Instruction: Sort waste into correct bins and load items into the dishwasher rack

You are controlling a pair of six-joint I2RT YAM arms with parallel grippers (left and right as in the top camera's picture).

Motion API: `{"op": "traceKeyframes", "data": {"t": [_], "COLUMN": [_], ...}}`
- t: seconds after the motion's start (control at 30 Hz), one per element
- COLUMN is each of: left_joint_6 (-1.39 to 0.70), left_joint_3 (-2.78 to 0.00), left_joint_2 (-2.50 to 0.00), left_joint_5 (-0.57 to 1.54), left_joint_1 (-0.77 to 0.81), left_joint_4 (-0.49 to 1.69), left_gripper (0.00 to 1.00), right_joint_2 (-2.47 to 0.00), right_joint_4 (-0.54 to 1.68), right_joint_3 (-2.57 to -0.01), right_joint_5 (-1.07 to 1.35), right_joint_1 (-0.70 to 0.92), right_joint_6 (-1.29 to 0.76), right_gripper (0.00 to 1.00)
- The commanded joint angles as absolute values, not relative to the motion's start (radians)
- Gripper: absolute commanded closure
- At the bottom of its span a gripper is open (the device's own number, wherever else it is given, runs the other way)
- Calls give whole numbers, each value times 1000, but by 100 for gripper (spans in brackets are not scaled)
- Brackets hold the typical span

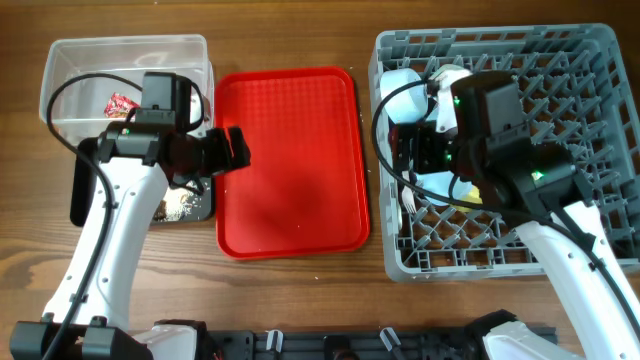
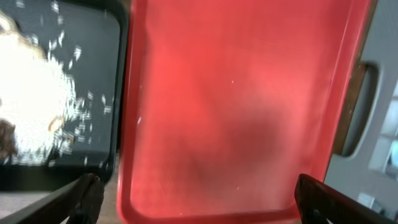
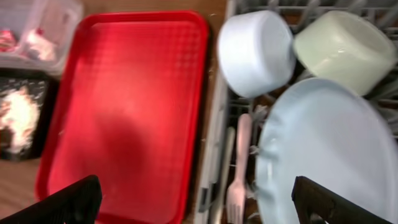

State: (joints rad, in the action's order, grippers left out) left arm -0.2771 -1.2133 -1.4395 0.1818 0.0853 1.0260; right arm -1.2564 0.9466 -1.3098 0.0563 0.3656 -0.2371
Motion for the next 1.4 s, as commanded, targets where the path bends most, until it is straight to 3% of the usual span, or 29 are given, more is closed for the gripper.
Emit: {"op": "traceKeyframes", "data": {"t": [0.0, 0.13, 0.3, 0.4, 0.87, 0.97, 1.07, 1.27, 1.37], "left_joint_6": [-239, -238, -239, -239, -239, -239, -239, -239, -239], "left_joint_3": [-1215, -1163, -982, -965, -965, -965, -965, -965, -965], "left_joint_2": [-1422, -1300, -809, -661, -618, -618, -618, -618, -618], "left_joint_5": [177, 115, 57, 58, 58, 58, 58, 58, 58], "left_joint_1": [88, 102, 233, 236, 236, 236, 236, 236, 236], "left_joint_4": [1158, 1192, 1021, 952, 1030, 1030, 1029, 1030, 1030], "left_gripper": [0, 0, 0, 0, 0, 0, 0, 0, 0], "right_joint_2": [-1245, -1140, -702, -577, -590, -484, -271, -1, -3], "right_joint_4": [992, 1021, 876, 895, 919, 791, 485, 181, 39], "right_joint_3": [-1322, -1250, -933, -882, -878, -809, -602, -262, -115], "right_joint_5": [136, 128, -17, -70, -139, -108, -59, -45, 41], "right_joint_1": [364, 364, 364, 364, 334, 228, 130, 78, 77], "right_joint_6": [-299, -302, -357, -396, -336, -255, -154, -148, -82], "right_gripper": [0, 0, 0, 0, 0, 0, 0, 0, 0]}}
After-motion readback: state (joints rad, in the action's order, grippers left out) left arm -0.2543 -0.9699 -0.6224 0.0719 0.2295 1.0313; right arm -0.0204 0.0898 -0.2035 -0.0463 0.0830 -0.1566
